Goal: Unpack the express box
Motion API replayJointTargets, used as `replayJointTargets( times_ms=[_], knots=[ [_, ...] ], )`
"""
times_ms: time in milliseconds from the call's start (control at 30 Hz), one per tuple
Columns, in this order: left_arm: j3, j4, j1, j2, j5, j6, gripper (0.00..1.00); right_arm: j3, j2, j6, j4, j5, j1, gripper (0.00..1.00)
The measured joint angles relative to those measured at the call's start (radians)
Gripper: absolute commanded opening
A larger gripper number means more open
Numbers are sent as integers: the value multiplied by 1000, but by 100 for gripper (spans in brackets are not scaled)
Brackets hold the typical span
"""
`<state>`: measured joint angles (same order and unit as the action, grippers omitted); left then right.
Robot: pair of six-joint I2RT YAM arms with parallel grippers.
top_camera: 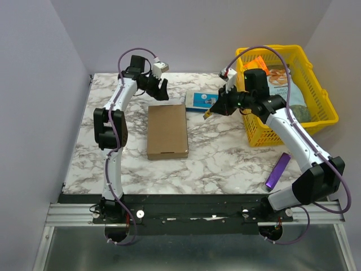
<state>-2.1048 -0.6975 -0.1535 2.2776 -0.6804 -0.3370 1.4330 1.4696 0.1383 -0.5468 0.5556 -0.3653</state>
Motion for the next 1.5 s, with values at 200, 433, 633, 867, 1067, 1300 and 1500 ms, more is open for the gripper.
replayJointTargets(
  times_ms=[200, 433, 633, 867, 1067, 1300, 1500],
  knots=[
    [60, -78, 22, 13, -34, -19, 72, -15, 0, 0, 3, 12, 0, 0],
    [236, -82, 32, -55, -24, -44, 66, -12, 30, -8, 6, 24, -1, 1],
    [584, -47, 78, -314, 63, -4, 64, 9, 80, -5, 5, 23, -17, 0],
    [954, -17, 99, -665, 95, 65, 67, 101, 138, 18, 0, -16, -61, 0],
    [1011, 80, 93, -794, 86, 130, 50, 162, 159, 69, 6, -51, -129, 0],
    [1055, 217, 20, -922, -82, 160, 13, 166, 171, 61, 12, -54, -139, 0],
    [1081, 237, -25, -815, -132, 205, 8, 168, 197, 19, 53, -44, -146, 0]
  ],
)
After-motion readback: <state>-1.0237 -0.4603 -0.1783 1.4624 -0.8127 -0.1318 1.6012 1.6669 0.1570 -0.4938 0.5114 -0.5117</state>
